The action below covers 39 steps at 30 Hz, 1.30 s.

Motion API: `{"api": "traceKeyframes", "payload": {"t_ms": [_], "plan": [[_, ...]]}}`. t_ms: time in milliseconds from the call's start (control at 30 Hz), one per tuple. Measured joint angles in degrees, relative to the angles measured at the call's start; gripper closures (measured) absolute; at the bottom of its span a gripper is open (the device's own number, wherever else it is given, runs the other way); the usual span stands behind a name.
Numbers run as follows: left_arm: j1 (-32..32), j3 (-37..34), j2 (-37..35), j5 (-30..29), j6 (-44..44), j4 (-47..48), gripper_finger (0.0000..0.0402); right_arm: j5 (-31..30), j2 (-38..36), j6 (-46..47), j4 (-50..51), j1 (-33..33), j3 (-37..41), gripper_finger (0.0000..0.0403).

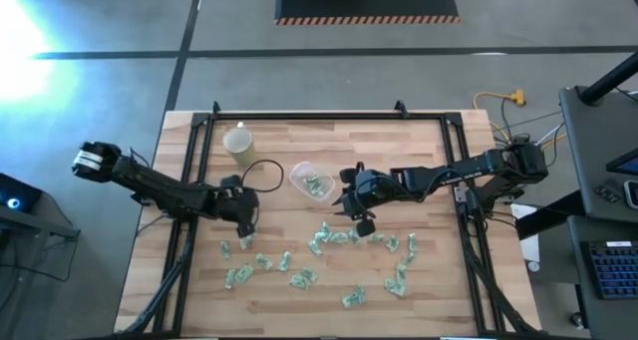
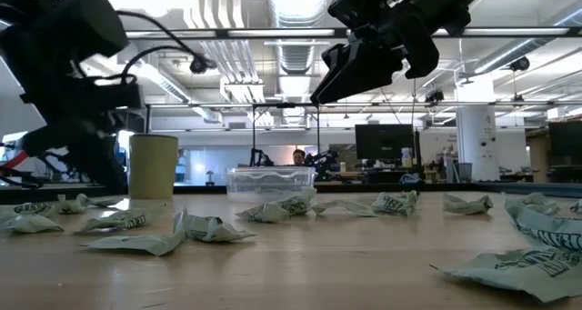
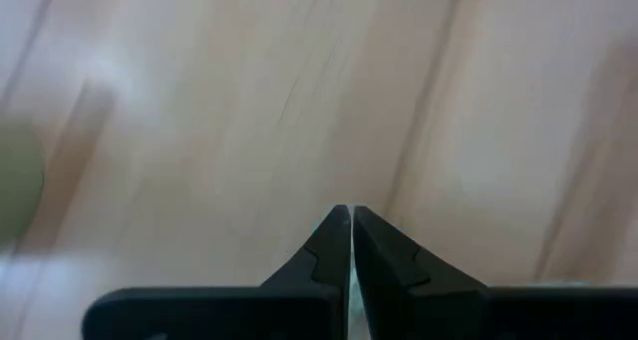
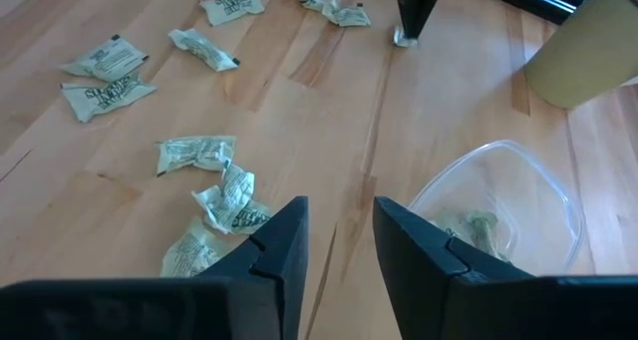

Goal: Pick and place Stevia / Truvia into bins
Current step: Put the stevia packet into the transparent container

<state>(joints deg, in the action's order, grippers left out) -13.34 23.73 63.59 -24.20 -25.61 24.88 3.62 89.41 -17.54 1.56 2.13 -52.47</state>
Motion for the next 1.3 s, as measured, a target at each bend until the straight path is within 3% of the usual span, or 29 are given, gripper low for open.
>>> {"api": "traceKeyframes", "payload": {"t_ms": [200,500,1000,1133,1300], "plan": [[0.22,0.97,0.07,-0.70,2.54,-0.87,0.0401,0.00,0.00,0.16,0.28,0.02,0.00,0.0296],[0.22,0.21,0.11,-1.81,-0.85,1.75,0.0397,-0.07,0.00,0.66,1.27,0.00,0.00,0.0304],[0.22,-0.71,0.11,0.22,-12.21,6.49,0.0229,-0.07,0.00,1.06,1.31,0.00,0.00,0.0305],[0.22,-0.91,0.11,2.73,-13.16,6.47,0.0215,-0.07,0.00,1.05,1.34,0.00,0.00,0.0309],[0.22,-1.88,0.04,4.24,-13.37,4.86,0.0227,-0.07,0.00,1.07,1.34,0.00,0.00,0.0307]]}}
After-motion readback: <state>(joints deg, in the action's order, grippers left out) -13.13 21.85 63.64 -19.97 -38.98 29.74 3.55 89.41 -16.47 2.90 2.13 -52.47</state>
